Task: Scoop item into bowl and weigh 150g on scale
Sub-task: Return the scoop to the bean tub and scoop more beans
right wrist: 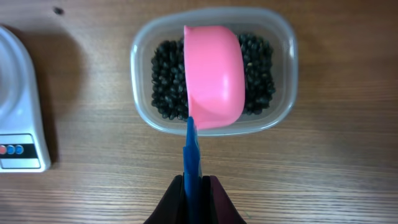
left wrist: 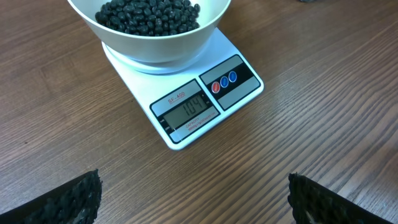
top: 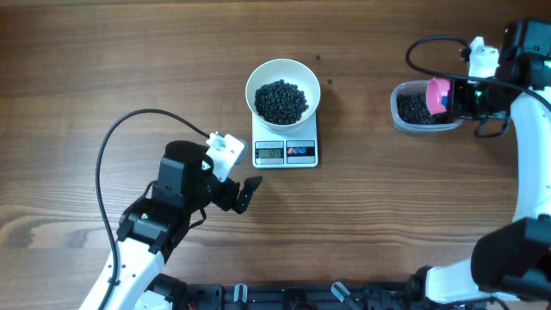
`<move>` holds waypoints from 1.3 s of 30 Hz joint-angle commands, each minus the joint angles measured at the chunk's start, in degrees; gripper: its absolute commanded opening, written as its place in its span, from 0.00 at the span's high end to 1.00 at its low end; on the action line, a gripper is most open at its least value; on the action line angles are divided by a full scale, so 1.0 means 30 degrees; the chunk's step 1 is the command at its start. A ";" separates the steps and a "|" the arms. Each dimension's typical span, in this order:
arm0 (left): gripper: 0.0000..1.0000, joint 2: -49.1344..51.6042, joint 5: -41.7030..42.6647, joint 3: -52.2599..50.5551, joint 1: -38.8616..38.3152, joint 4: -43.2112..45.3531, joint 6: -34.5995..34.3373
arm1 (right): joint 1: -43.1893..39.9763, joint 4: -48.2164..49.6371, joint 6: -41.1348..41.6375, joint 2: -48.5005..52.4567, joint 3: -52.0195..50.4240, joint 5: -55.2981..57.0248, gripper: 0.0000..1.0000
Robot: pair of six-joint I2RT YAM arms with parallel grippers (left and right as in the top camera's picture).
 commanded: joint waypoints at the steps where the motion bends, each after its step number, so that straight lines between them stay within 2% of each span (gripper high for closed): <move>1: 0.00 0.0007 0.0291 -0.0146 0.0146 0.0044 0.0226 | -0.0036 0.0189 -0.0750 0.1115 -0.0357 0.0437 0.96; 5: 0.00 0.0007 0.0299 -0.0146 0.0146 0.0044 0.0226 | -0.0036 0.1122 -0.0226 0.2164 -0.0357 0.2084 0.96; 10: 0.00 0.0007 0.0291 -0.0146 0.0146 0.0044 0.0226 | -0.0044 0.1603 0.0044 0.2361 -0.0357 0.2186 0.96; 15: 0.00 0.0007 0.0291 -0.0146 0.0146 0.0044 0.0226 | 0.0364 0.0969 -0.0153 0.3439 -0.0357 -0.0270 0.96; 19: 0.00 0.0007 0.0291 -0.0146 0.0146 0.0044 0.0226 | 0.0554 0.0328 -0.0415 0.3490 -0.0357 -0.3657 0.96; 24: 0.00 0.0007 0.0291 -0.0146 0.0146 0.0044 0.0226 | 0.0226 -0.0364 -0.0342 0.3490 -0.0350 -0.4714 0.96; 30: 0.00 0.0007 0.0291 -0.0146 0.0146 0.0044 0.0226 | -0.2455 -0.0248 0.0000 0.3504 -0.0350 -0.6630 0.96; 34: 0.00 0.0007 0.0291 -0.0146 0.0146 0.0044 0.0226 | -0.5297 -0.0321 -0.0903 0.3628 -0.0357 -0.9500 0.96; 39: 0.00 0.0007 0.0291 -0.0146 0.0146 0.0044 0.0226 | -0.7169 -0.0743 -0.2018 0.3628 -0.0357 -1.1912 0.96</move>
